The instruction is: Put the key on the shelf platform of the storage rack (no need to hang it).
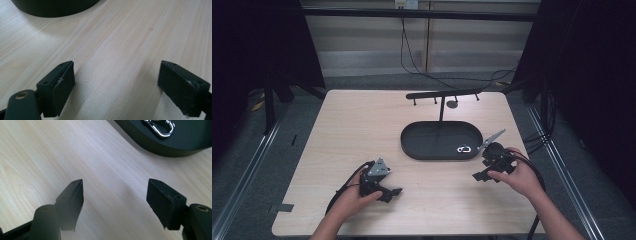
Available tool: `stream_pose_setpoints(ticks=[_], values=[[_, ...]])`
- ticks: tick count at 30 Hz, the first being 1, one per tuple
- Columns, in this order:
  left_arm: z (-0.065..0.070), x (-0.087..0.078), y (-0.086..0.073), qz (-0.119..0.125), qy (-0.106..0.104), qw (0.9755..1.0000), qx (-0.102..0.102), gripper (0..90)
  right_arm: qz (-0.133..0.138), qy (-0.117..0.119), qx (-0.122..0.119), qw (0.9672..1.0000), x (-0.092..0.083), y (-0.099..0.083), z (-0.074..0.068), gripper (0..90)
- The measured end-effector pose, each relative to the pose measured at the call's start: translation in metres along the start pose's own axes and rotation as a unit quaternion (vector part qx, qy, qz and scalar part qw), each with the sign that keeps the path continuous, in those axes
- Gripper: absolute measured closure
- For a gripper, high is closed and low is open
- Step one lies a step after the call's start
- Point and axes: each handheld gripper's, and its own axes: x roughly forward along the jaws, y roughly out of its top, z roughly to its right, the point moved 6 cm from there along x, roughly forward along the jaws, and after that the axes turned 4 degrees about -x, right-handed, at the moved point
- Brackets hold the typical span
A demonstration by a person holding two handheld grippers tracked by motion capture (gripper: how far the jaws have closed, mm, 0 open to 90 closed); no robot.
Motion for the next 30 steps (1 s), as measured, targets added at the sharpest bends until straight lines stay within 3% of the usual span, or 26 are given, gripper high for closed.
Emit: stream_pose_setpoints(ticks=[14,30], values=[[0.000,0.000,0.000,0.000,0.000,1.0000,0.000,13.8,0.004,0.009,0.019,0.9998,0.007,-0.018,0.001,29.8],[0.000,0.000,0.000,0.000,0.000,1.0000,0.000,13.8,0.002,0.003,0.026,0.9996,0.006,-0.034,0.006,29.6]])
